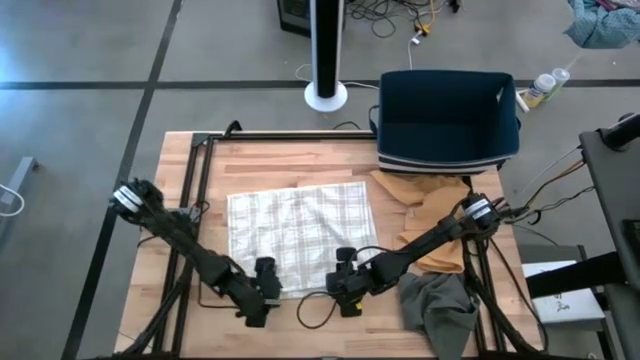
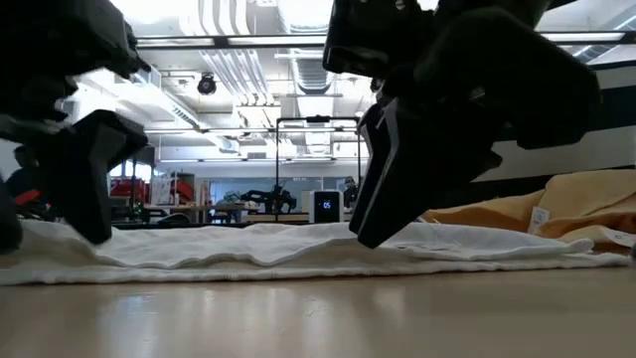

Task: Fold towel
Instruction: Fold the white towel

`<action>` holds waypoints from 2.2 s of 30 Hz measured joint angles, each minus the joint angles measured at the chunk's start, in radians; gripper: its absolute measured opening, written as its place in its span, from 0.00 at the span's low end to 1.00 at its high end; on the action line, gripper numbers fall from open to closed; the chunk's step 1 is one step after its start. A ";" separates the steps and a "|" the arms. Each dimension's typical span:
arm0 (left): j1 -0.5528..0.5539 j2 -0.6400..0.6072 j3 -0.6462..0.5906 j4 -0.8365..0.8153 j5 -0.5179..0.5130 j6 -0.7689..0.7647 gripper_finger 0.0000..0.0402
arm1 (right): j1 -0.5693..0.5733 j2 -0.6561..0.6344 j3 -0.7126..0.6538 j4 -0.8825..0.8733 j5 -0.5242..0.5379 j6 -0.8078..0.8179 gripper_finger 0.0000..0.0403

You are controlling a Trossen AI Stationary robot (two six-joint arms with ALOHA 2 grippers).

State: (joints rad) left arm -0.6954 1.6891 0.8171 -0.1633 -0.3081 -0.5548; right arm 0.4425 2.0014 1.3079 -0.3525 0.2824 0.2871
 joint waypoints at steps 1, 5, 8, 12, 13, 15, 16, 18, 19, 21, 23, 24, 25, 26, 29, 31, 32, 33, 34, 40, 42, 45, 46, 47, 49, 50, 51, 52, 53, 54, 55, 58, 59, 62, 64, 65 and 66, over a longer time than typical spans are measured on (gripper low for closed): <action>0.001 0.024 0.031 -0.044 -0.007 -0.013 0.59 | -0.001 0.000 -0.001 -0.005 0.007 0.000 0.42; 0.004 0.077 0.121 -0.224 -0.028 -0.032 0.55 | -0.002 0.000 -0.001 -0.007 0.010 0.000 0.41; 0.002 0.071 0.139 -0.278 -0.041 -0.035 0.51 | 0.000 0.000 -0.001 -0.002 0.009 -0.005 0.41; 0.001 0.020 0.136 -0.303 -0.048 -0.075 0.46 | 0.003 0.000 -0.002 -0.001 0.008 -0.011 0.41; 0.001 0.007 0.135 -0.304 -0.055 -0.089 0.45 | 0.006 0.001 -0.004 -0.001 0.008 -0.011 0.41; -0.004 -0.021 0.118 -0.316 -0.068 -0.110 0.43 | 0.007 0.016 -0.004 0.008 0.010 -0.002 0.42; -0.005 -0.034 0.107 -0.330 -0.068 -0.119 0.42 | 0.007 0.020 -0.005 0.003 0.010 -0.002 0.42; -0.014 -0.050 0.093 -0.320 -0.068 -0.135 0.40 | 0.009 0.026 -0.006 0.015 0.011 0.001 0.42; -0.020 -0.057 0.084 -0.315 -0.065 -0.138 0.40 | 0.009 0.026 -0.005 0.030 0.011 0.002 0.42; -0.023 -0.065 0.072 -0.320 -0.039 -0.128 0.39 | 0.010 0.028 -0.004 0.030 0.014 0.001 0.41; -0.036 -0.066 0.060 -0.300 -0.026 -0.126 0.39 | 0.010 0.030 -0.005 0.027 0.014 0.000 0.41; -0.039 -0.067 0.055 -0.307 -0.021 -0.126 0.39 | 0.010 0.030 -0.005 0.027 0.015 0.000 0.40; -0.040 -0.068 0.050 -0.311 -0.016 -0.126 0.39 | 0.010 0.030 -0.005 0.029 0.016 0.000 0.40; -0.044 -0.069 0.046 -0.300 -0.015 -0.131 0.39 | 0.010 0.030 -0.005 0.028 0.016 0.000 0.40; -0.044 -0.069 0.029 -0.296 -0.019 -0.147 0.40 | 0.010 0.030 -0.005 0.030 0.017 0.001 0.41; -0.043 -0.067 0.020 -0.295 -0.026 -0.164 0.40 | 0.010 0.030 -0.005 0.028 0.018 0.001 0.41; -0.042 -0.066 0.017 -0.295 -0.028 -0.169 0.40 | 0.010 0.030 -0.005 0.028 0.022 0.003 0.41; -0.042 -0.066 0.014 -0.297 -0.029 -0.169 0.40 | 0.010 0.029 -0.005 0.027 0.029 0.007 0.41; -0.043 -0.066 0.014 -0.296 -0.029 -0.170 0.39 | 0.010 0.026 -0.005 0.021 0.031 0.009 0.41; -0.042 -0.068 0.015 -0.294 -0.015 -0.212 0.38 | 0.005 0.009 0.008 -0.009 0.033 0.035 0.38; -0.042 -0.069 0.017 -0.293 -0.016 -0.227 0.37 | 0.002 0.009 0.008 -0.010 0.033 0.035 0.37; -0.042 -0.070 0.016 -0.296 -0.015 -0.252 0.30 | -0.001 0.009 0.008 -0.007 0.031 0.035 0.34; -0.042 -0.070 0.016 -0.295 -0.015 -0.259 0.27 | -0.001 0.010 0.008 -0.008 0.028 0.035 0.33; -0.042 -0.071 0.014 -0.293 -0.015 -0.266 0.23 | 0.000 0.011 0.007 -0.007 0.026 0.035 0.31; -0.042 -0.071 0.012 -0.296 -0.015 -0.277 0.16 | 0.000 0.011 0.006 0.002 0.024 0.024 0.30; -0.042 -0.071 0.012 -0.296 -0.015 -0.278 0.12 | 0.004 0.011 0.006 0.010 0.024 0.010 0.29; -0.042 -0.071 0.012 -0.295 -0.015 -0.281 0.09 | 0.005 0.011 0.006 0.020 0.024 0.003 0.29; -0.042 -0.071 0.012 -0.295 -0.016 -0.282 0.06 | 0.008 0.011 0.006 0.031 0.024 -0.005 0.29; -0.041 -0.071 0.012 -0.295 -0.015 -0.282 0.03 | 0.009 0.011 0.006 0.037 0.024 -0.010 0.29; -0.041 -0.071 0.012 -0.295 -0.015 -0.284 0.02 | 0.009 0.011 0.003 0.048 0.024 -0.011 0.30; -0.041 -0.071 0.012 -0.293 -0.015 -0.288 0.02 | 0.009 0.011 -0.001 0.056 0.024 -0.011 0.31; -0.041 -0.071 0.014 -0.293 -0.015 -0.301 0.03 | 0.008 0.017 -0.009 0.057 0.024 -0.011 0.35; -0.041 -0.072 0.015 -0.293 -0.015 -0.301 0.03 | 0.007 0.019 -0.012 0.055 0.024 -0.011 0.36; -0.041 -0.085 0.017 -0.293 -0.015 -0.301 0.01 | 0.006 0.019 -0.023 0.059 0.026 -0.016 0.40; -0.041 -0.097 0.018 -0.293 -0.015 -0.301 0.01 | 0.003 0.019 -0.035 0.054 0.037 -0.010 0.42; -0.041 -0.102 0.018 -0.295 -0.015 -0.301 0.01 | 0.002 0.019 -0.037 0.052 0.038 -0.010 0.42; -0.041 -0.106 0.018 -0.296 -0.016 -0.301 0.01 | 0.002 0.019 -0.037 0.056 0.039 -0.010 0.42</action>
State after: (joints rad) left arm -0.7361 1.5832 0.8349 -0.4595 -0.3238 -0.8561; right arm 0.4450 2.0201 1.2710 -0.2969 0.3214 0.2768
